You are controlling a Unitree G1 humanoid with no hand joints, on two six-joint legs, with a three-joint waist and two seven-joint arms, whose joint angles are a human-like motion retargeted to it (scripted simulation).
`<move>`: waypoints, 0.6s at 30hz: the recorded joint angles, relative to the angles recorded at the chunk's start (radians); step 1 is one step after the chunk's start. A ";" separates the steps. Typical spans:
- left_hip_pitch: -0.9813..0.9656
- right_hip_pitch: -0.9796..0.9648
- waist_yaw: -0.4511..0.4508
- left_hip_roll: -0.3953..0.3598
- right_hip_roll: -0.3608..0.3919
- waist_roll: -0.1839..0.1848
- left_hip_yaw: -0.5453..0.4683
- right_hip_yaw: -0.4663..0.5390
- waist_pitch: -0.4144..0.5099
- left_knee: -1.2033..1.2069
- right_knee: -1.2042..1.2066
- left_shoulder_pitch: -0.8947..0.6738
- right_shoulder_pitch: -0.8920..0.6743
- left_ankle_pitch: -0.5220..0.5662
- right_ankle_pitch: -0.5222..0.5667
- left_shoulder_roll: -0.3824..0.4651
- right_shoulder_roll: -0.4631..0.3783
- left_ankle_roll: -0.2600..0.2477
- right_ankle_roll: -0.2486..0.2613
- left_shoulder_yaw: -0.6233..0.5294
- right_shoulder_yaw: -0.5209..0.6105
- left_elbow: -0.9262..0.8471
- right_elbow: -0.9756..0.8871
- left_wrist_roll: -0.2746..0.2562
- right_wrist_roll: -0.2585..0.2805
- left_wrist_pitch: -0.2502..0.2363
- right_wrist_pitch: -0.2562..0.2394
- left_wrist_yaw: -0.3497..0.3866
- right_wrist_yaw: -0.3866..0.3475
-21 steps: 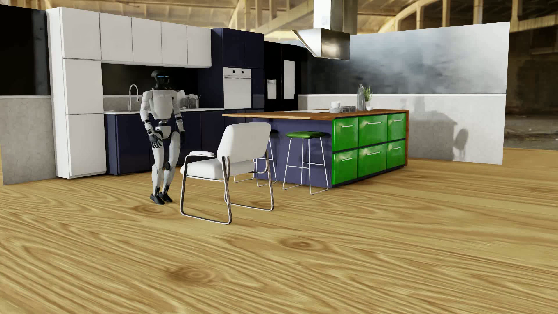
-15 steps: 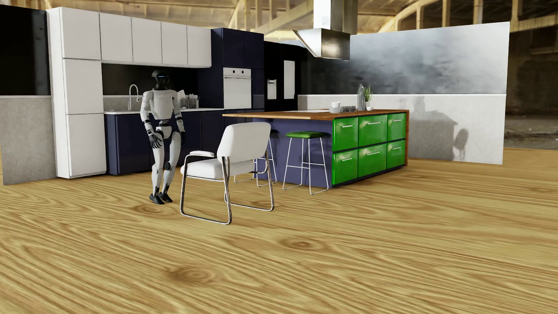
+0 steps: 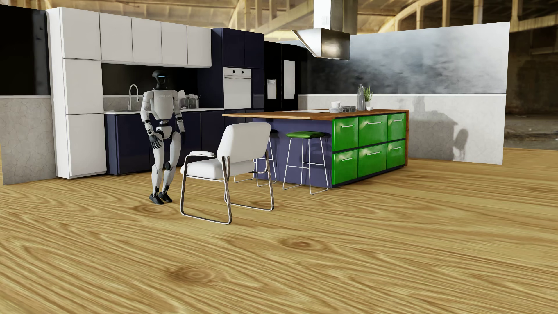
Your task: Stand still
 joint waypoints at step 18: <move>0.015 0.014 0.000 0.004 0.005 0.001 0.000 0.000 -0.004 -0.012 -0.005 -0.005 -0.007 -0.002 -0.001 -0.001 -0.002 0.000 0.000 0.003 0.013 0.000 0.009 0.000 0.000 0.000 0.000 0.000 0.000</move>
